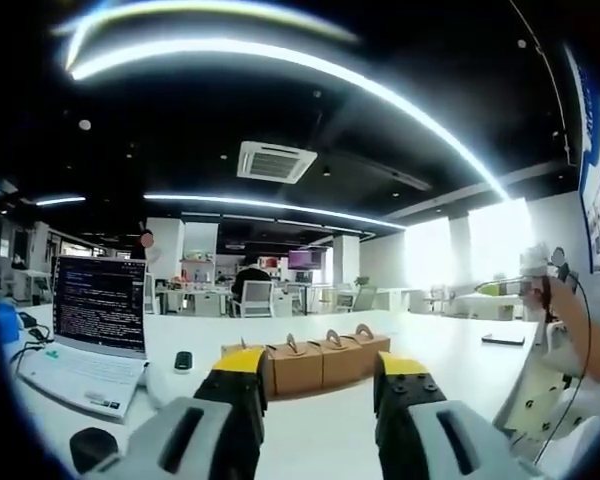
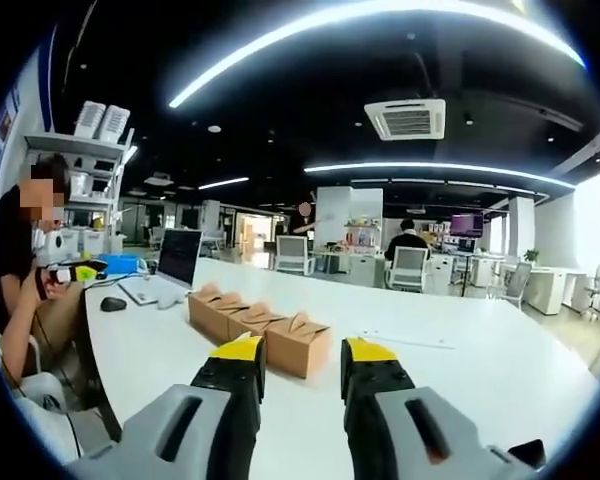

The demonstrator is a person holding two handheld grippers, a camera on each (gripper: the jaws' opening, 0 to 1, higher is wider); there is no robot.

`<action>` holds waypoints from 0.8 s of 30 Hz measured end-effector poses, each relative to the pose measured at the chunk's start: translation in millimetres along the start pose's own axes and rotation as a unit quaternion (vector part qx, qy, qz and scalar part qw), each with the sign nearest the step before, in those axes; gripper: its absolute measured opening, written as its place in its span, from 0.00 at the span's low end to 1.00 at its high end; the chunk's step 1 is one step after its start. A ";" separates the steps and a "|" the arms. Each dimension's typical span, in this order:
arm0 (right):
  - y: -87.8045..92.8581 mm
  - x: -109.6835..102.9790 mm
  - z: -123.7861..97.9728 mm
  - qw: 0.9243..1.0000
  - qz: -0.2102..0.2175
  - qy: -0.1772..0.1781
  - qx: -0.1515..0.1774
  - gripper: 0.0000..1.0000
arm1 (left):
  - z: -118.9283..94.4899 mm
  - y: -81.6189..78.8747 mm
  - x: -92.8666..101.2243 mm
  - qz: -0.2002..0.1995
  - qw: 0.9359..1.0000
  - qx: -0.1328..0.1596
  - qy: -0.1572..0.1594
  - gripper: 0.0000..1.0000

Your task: Pick up one paper box from the group, open the paper box, and remove the item inside

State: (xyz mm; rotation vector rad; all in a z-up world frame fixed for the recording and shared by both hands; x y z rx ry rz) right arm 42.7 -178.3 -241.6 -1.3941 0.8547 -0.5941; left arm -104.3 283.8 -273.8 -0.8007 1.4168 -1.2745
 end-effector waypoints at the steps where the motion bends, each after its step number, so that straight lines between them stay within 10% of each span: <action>1: -0.7 0.3 1.4 1.000 0.001 0.000 0.000 0.31 | -0.2 -0.2 -0.2 -0.001 1.000 0.001 -0.001 0.44; 24: -13.5 -13.6 35.9 1.000 0.005 -0.018 -0.010 0.31 | -0.7 -5.0 1.2 0.006 1.000 0.006 -0.003 0.43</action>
Point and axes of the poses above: the point that each gripper's makers call its tool centre point, and the gripper's own axes: z roughly forward along the fingers, x roughly to its right, y roughly out of its underside, the point moved 5 cm from there along -z, roughly backward along the fingers, and after that the axes turned 15 degrees about z, right-handed, at the moved point
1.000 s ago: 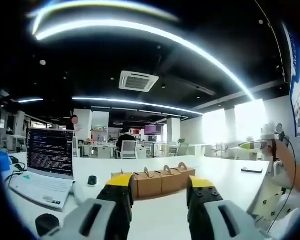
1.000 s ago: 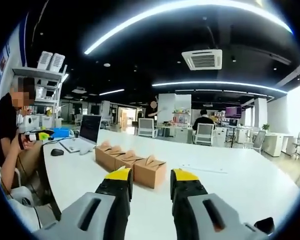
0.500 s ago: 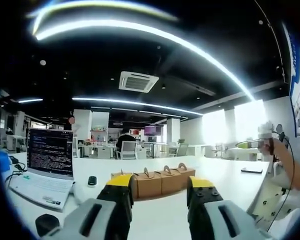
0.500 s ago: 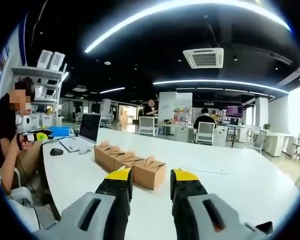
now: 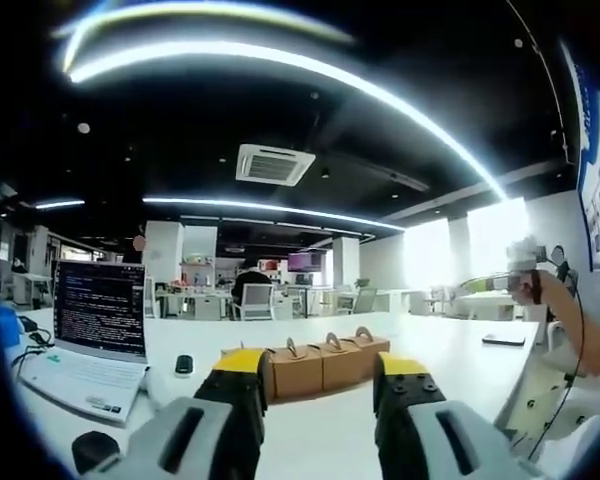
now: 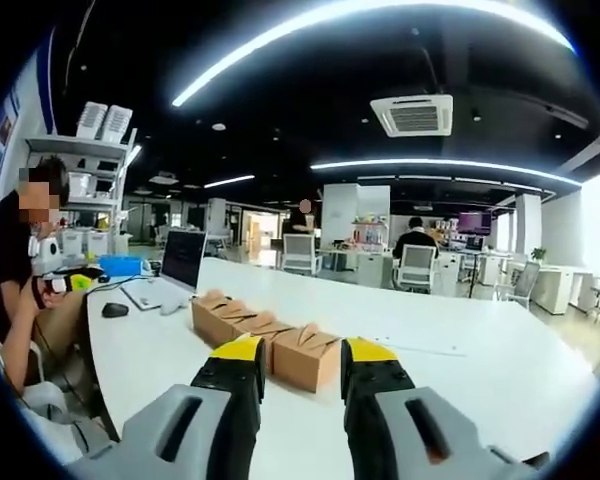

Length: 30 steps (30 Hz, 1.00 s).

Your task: Pick up one paper box from the group, open the paper box, and remove the item inside

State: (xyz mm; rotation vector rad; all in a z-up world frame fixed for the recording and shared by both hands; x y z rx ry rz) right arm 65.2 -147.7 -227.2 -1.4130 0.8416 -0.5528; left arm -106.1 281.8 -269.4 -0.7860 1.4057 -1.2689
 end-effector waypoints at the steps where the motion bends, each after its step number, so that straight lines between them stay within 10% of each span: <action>1: -0.2 -2.2 1.2 1.000 0.002 -0.002 0.000 0.31 | -1.0 -1.7 0.1 0.001 1.000 0.002 0.000 0.43; 30: -2.2 -31.8 43.5 0.999 -0.024 -0.012 -0.031 0.31 | 2.2 -2.6 6.3 0.006 1.000 0.001 0.012 0.42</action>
Point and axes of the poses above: the point that each gripper's makers call its tool centre point, and the gripper's own axes: z roughly forward along the fingers, x roughly to its right, y roughly out of its underside, the point moved 5 cm from there along -z, roughly backward along the fingers, and after that the axes turned 15 degrees about z, right-handed, at the moved point
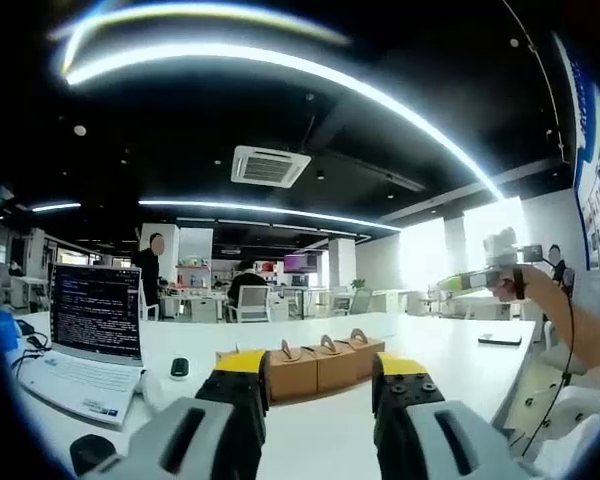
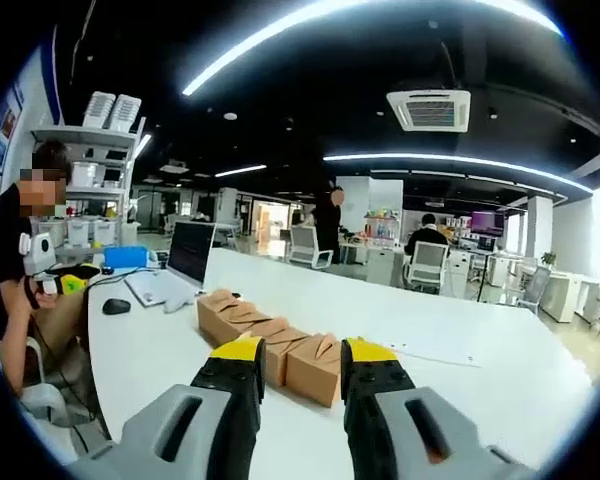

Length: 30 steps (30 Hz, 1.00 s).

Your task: Pick up one paper box from the group, open the paper box, and remove the item inside

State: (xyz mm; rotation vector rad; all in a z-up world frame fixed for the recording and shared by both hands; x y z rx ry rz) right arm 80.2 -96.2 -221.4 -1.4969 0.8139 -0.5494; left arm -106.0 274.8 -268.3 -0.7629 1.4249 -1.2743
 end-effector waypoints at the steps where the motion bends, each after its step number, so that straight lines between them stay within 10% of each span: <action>1: -0.6 -1.4 1.5 1.000 -0.001 0.001 -0.001 0.31 | 0.5 0.3 0.6 0.001 1.000 -0.001 0.001 0.42; 30: -5.3 -11.8 38.8 1.000 0.005 -0.002 -0.012 0.31 | 0.2 -2.3 2.8 0.005 1.000 0.004 0.006 0.42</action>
Point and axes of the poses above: the point that each gripper's makers call its tool centre point, and the gripper's own axes: z roughly forward along the fingers, x roughly to its right, y roughly out of its underside, the point moved 5 cm from there along -z, roughly backward along the fingers, and after that the axes turned 15 degrees about z, right-handed, at the moved point
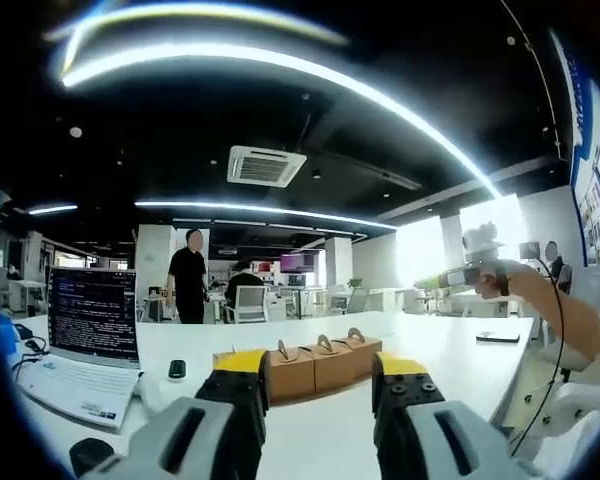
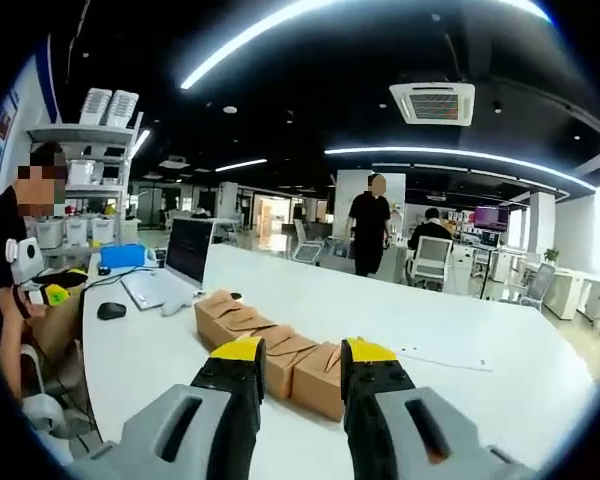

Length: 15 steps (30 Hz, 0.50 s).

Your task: Pick up one paper box from the group, open the paper box, and remove the item inside

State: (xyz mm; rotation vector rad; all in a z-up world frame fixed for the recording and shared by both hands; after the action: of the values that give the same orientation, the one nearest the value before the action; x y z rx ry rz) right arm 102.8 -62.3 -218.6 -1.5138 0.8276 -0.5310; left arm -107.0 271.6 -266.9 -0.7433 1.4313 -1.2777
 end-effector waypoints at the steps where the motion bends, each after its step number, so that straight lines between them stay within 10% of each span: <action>1: 0.0 -0.4 1.0 1.000 -0.001 0.000 -0.001 0.31 | 0.3 0.2 0.5 0.000 1.000 0.000 0.000 0.42; 15: 1.6 -3.9 14.7 1.000 -0.006 0.004 -0.015 0.31 | -0.1 0.5 0.5 -0.001 1.000 -0.002 0.000 0.42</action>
State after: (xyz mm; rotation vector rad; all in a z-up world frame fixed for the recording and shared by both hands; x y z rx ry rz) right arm 111.1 -49.7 -221.5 -1.5457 0.8356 -0.5358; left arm -107.1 271.2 -267.5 -0.7477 1.4335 -1.2778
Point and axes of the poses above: the point that each gripper's makers call its tool centre point, and the gripper's own axes: z roughly forward along the fingers, x roughly to its right, y roughly out of its underside, the point moved 5 cm from there along -z, roughly backward along the fingers, and after that the axes turned 15 degrees about z, right-handed, at the moved point
